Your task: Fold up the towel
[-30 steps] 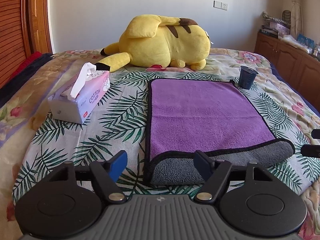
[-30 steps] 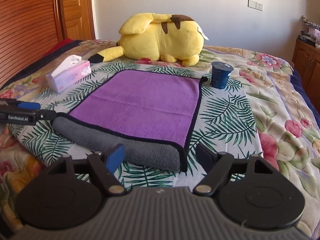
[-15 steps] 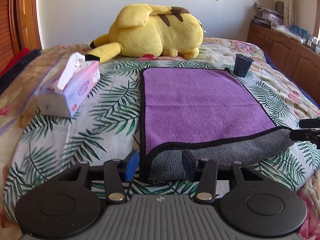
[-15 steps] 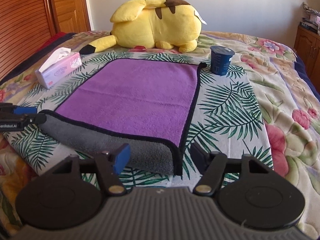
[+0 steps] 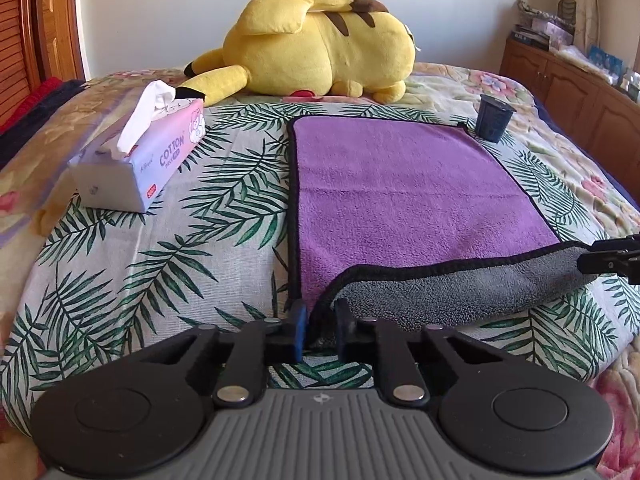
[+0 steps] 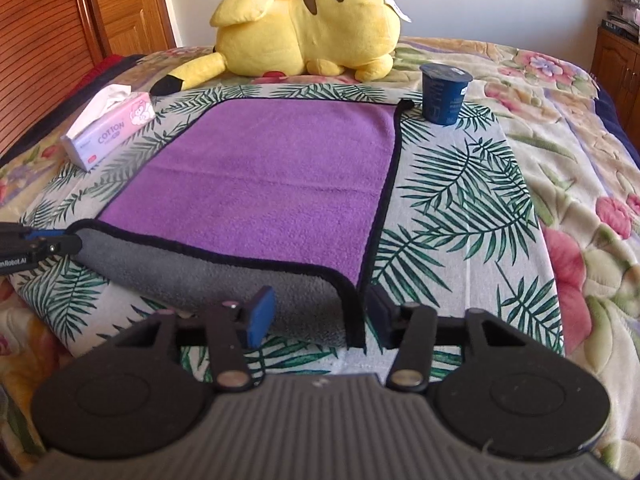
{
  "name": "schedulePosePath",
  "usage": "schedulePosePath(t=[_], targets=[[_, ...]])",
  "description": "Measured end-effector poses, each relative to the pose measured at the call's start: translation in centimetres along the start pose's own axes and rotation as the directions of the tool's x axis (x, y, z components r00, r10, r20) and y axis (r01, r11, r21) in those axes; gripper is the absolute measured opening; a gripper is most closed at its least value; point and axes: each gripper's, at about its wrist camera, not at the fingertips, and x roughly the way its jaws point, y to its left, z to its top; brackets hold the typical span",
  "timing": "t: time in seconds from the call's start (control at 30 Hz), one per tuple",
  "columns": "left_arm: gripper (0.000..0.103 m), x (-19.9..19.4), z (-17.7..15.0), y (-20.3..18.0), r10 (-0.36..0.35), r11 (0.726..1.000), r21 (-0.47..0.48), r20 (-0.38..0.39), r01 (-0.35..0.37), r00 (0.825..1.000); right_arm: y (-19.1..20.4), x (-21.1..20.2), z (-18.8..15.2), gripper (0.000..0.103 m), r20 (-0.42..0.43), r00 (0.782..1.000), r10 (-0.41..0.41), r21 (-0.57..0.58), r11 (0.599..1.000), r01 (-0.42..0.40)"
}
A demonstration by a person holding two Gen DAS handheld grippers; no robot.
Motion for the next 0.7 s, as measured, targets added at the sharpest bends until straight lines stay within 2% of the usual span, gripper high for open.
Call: schedulePosePath(t=[0.4, 0.5, 0.57, 0.7], targets=[[0.0, 0.16, -0.04, -0.2, -0.012, 1.0, 0.006, 0.005, 0.012, 1.0, 0.16, -0.54, -0.27, 0.023, -0.006, 1.0, 0.006, -0.022, 1.0, -0.006], [0.0, 0.38, -0.17, -0.14, -0.011, 1.0, 0.006, 0.001, 0.011, 1.0, 0.36, -0.27, -0.3, 0.018, -0.01, 1.0, -0.024, -0.035, 0.999, 0.024], [0.0, 0.36, -0.2, -0.11, -0.011, 1.0, 0.01, 0.004, 0.011, 1.0, 0.3, 0.0, -0.29, 0.009, -0.015, 0.999, -0.037, -0.039, 0.999, 0.036], [0.0, 0.25, -0.21, -0.13, -0.018, 1.0, 0.012, 0.013, 0.018, 1.0, -0.07, 0.08, -0.34, 0.004, -0.01, 1.0, -0.025, -0.03, 0.999, 0.025]])
